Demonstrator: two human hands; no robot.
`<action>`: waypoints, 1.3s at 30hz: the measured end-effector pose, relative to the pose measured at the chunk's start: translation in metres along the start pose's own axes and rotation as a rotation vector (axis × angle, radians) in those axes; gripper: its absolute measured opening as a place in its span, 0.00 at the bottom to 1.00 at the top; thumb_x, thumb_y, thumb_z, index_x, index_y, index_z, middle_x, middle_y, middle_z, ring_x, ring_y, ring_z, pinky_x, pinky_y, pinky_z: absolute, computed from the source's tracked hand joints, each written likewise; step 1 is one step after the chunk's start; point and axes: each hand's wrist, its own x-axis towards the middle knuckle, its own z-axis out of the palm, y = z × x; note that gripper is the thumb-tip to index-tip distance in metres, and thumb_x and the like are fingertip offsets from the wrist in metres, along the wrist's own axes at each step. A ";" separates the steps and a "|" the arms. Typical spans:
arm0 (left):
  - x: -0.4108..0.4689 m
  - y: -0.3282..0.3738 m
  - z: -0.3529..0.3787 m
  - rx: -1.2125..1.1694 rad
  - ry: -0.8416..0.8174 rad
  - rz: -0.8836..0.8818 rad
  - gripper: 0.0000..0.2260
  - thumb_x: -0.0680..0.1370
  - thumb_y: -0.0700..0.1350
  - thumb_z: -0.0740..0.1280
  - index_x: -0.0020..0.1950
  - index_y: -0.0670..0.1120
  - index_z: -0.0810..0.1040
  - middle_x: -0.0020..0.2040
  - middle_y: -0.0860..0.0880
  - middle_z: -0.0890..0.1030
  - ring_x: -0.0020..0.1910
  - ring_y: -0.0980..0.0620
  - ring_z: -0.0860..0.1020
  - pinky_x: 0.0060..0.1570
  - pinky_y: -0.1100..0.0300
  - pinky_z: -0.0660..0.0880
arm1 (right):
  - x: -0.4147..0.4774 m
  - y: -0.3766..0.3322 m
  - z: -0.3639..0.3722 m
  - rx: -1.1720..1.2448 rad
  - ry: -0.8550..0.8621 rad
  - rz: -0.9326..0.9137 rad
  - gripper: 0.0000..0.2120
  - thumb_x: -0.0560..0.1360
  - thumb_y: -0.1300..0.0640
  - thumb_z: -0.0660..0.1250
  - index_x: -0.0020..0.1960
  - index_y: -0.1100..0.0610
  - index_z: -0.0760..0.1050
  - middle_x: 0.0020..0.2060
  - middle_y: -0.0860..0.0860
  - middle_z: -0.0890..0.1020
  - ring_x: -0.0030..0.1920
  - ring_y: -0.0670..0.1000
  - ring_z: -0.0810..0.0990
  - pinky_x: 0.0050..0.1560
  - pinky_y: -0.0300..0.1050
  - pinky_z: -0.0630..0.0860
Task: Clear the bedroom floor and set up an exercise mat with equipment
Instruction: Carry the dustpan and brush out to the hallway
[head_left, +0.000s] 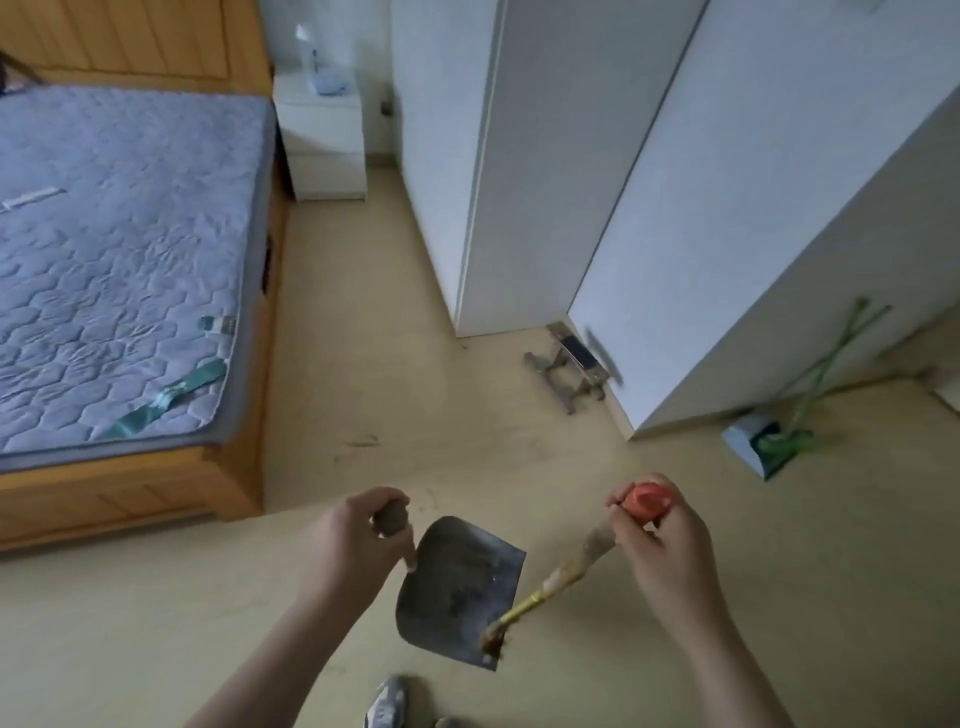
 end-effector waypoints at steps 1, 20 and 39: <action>0.008 0.007 0.005 0.005 -0.046 0.023 0.09 0.68 0.40 0.72 0.42 0.54 0.79 0.35 0.53 0.83 0.30 0.52 0.75 0.31 0.58 0.72 | -0.001 0.002 -0.006 -0.008 0.038 0.018 0.09 0.73 0.69 0.67 0.40 0.57 0.74 0.36 0.51 0.81 0.39 0.45 0.79 0.39 0.32 0.71; 0.072 0.166 0.187 0.190 -0.413 0.377 0.09 0.70 0.42 0.73 0.46 0.54 0.80 0.36 0.56 0.82 0.35 0.59 0.79 0.31 0.64 0.70 | 0.000 0.112 -0.156 -0.022 0.494 0.260 0.08 0.72 0.70 0.67 0.40 0.59 0.73 0.33 0.52 0.78 0.35 0.54 0.77 0.39 0.56 0.76; 0.115 0.322 0.386 0.168 -0.539 0.542 0.06 0.72 0.43 0.73 0.47 0.52 0.81 0.38 0.54 0.83 0.40 0.55 0.82 0.43 0.52 0.81 | 0.118 0.220 -0.322 0.014 0.577 0.297 0.09 0.73 0.66 0.68 0.38 0.57 0.71 0.32 0.52 0.76 0.34 0.50 0.75 0.36 0.41 0.73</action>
